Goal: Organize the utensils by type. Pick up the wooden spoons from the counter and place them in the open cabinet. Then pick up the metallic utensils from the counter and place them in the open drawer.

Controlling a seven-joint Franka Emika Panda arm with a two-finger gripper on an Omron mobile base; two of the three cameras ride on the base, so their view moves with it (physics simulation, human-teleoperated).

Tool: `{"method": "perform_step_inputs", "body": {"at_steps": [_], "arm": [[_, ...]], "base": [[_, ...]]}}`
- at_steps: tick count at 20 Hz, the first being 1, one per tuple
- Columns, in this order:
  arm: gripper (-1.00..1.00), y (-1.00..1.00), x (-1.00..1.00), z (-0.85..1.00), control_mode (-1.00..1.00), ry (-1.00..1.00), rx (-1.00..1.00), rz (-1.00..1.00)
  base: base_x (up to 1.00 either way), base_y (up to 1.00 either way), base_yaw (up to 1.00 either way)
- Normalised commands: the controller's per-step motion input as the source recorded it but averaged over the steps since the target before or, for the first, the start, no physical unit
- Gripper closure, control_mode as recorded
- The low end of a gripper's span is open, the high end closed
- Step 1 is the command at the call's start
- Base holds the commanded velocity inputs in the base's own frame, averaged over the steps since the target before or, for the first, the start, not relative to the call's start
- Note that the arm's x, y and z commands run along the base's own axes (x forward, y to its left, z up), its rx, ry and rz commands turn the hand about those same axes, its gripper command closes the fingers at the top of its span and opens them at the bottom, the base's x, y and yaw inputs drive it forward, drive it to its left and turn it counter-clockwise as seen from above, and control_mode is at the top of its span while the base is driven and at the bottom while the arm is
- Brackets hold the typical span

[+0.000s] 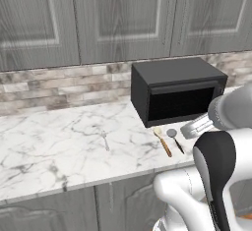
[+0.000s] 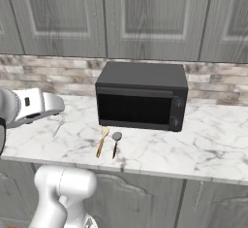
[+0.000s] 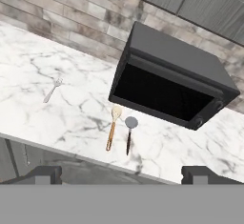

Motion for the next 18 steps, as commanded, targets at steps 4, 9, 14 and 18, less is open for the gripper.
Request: {"method": "perform_step_inputs", "body": {"at_steps": [4,9,14,18], "arm": [[-1.00,0.00,0.00,0.00,1.00,0.00,0.00,0.00],[-1.00,-0.07,0.71,-0.14,-1.00,0.25,0.01,0.00],[-1.00,-0.15,0.73,-0.28,-1.00,0.33,0.11,0.00],[-1.00,-0.03,0.25,-0.52,-1.00,0.02,0.02,0.00]], "base": [[0.22,0.00,0.00],[0.09,0.00,0.00],[0.00,0.00,0.00],[0.00,0.00,0.00]]}}
